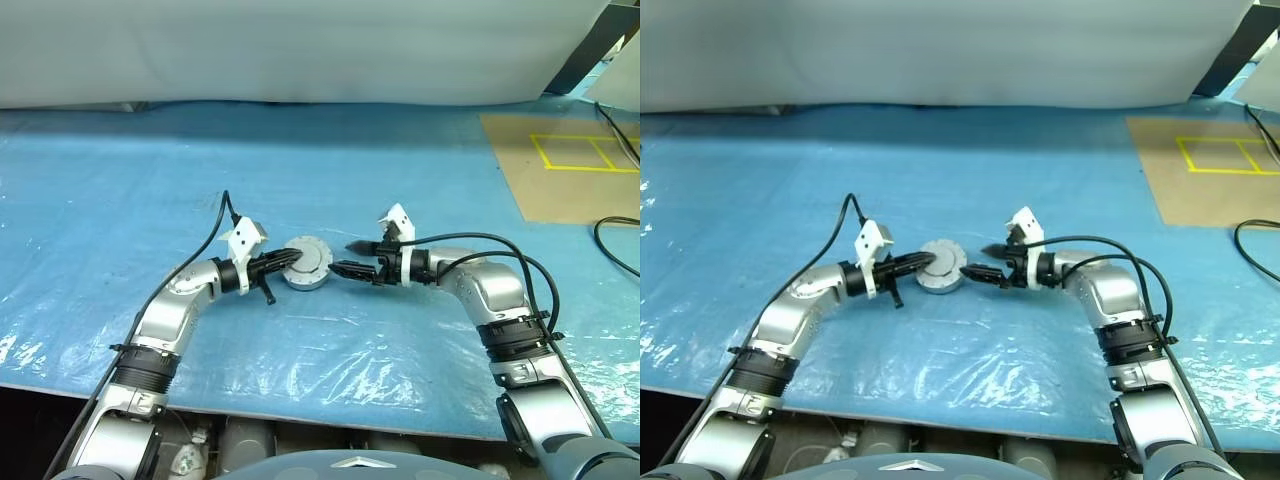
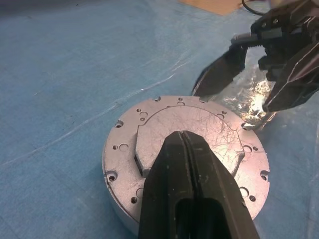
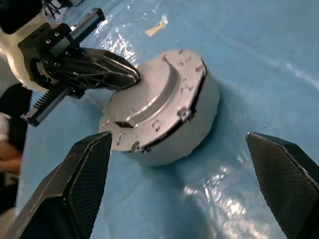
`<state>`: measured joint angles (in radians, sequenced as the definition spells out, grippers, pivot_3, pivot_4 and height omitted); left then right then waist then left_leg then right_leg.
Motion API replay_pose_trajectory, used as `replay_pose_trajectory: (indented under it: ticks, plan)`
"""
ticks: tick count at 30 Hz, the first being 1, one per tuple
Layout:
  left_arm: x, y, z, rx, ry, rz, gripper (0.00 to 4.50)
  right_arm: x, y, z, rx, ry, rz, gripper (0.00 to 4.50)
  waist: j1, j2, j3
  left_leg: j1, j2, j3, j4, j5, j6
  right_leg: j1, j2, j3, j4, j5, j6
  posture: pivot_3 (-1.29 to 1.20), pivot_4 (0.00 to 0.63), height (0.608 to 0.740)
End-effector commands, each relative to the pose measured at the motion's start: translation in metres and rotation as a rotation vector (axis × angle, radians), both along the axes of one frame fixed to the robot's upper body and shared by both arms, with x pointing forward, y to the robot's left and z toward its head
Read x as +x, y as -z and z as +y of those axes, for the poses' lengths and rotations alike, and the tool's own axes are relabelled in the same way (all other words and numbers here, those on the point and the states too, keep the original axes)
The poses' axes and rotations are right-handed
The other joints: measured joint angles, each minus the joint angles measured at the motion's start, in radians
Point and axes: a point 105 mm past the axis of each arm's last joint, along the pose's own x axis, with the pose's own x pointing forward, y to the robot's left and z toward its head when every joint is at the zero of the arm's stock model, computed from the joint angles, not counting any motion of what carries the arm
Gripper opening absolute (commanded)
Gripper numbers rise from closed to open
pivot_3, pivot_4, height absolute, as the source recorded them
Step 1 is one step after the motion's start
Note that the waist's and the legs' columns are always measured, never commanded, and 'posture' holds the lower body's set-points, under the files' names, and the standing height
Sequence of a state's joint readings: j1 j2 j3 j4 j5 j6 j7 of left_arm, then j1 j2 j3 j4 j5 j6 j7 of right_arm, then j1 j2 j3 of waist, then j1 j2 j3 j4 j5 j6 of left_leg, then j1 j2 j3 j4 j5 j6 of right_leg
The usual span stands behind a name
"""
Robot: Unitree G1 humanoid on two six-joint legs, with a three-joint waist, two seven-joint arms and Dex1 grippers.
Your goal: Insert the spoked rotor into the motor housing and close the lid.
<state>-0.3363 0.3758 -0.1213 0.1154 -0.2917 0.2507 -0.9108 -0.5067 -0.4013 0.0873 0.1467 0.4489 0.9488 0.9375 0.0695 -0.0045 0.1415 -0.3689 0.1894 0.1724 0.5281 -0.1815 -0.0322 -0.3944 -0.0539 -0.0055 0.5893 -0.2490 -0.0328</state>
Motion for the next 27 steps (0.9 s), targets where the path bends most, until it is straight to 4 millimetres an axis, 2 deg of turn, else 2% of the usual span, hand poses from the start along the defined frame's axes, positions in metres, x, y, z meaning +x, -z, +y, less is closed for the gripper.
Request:
replay_pose_trajectory:
  ticks: [1,3,6,11,14,21,26,27]
  plan:
    - [-0.006,0.018,0.002,0.034,-0.005,0.065,0.0,-0.006,0.007,0.003,0.096,0.029,0.208,4.48,0.001,0.0,0.0,0.0,0.0,0.0,0.0,0.0,0.0,0.0,0.0,0.0,0.001,0.0,0.0,0.0,0.15,0.74]
    - [-0.007,0.018,0.003,0.039,-0.006,0.062,0.0,-0.009,0.015,0.004,0.126,0.051,0.278,4.48,0.002,0.0,0.0,0.0,0.0,0.0,0.0,0.0,0.0,0.0,0.0,-0.001,0.002,0.0,-0.001,0.0,0.15,0.74]
    - [-0.007,0.018,0.004,0.038,-0.011,0.062,0.0,-0.014,0.017,0.011,0.181,0.051,0.323,4.48,0.002,0.0,0.0,0.002,0.001,0.0,0.0,0.0,0.0,0.002,0.0,-0.003,0.002,0.0,-0.002,0.0,0.15,0.74]
    - [-0.008,0.017,0.005,0.033,-0.017,0.062,0.0,-0.023,0.013,0.032,0.249,-0.004,0.364,4.48,0.001,0.0,0.0,0.003,0.003,0.0,0.001,0.0,0.0,0.004,0.0,-0.004,0.002,-0.001,-0.003,0.0,0.15,0.74]
    - [-0.009,0.018,0.005,0.035,-0.013,0.063,0.0,-0.029,0.017,0.044,0.243,-0.035,0.387,4.48,0.002,0.0,0.0,0.003,0.003,0.0,0.001,0.0,0.0,0.004,0.0,-0.005,0.002,-0.001,-0.004,0.0,0.15,0.74]
    - [-0.006,0.016,0.005,0.029,-0.023,0.06,0.0,-0.008,0.021,0.055,0.298,0.056,0.398,4.48,-0.005,0.0,0.0,0.007,0.004,0.0,0.002,0.0,0.0,0.006,0.0,-0.005,0.002,-0.003,-0.009,0.0,0.15,0.74]
    - [-0.007,0.017,0.006,0.033,-0.023,0.063,0.0,0.009,0.024,0.053,0.343,0.155,0.381,4.48,-0.009,0.0,0.0,0.014,0.005,0.002,0.002,0.0,0.0,0.01,0.0,-0.003,0.003,-0.002,-0.012,0.0,0.15,0.74]
    - [-0.007,0.017,0.006,0.033,-0.022,0.064,0.0,0.01,0.024,0.051,0.349,0.165,0.375,4.31,-0.007,0.0,0.0,0.015,0.005,0.002,0.002,0.0,0.0,0.011,0.0,-0.003,0.003,-0.001,-0.012,0.0,0.15,0.74]
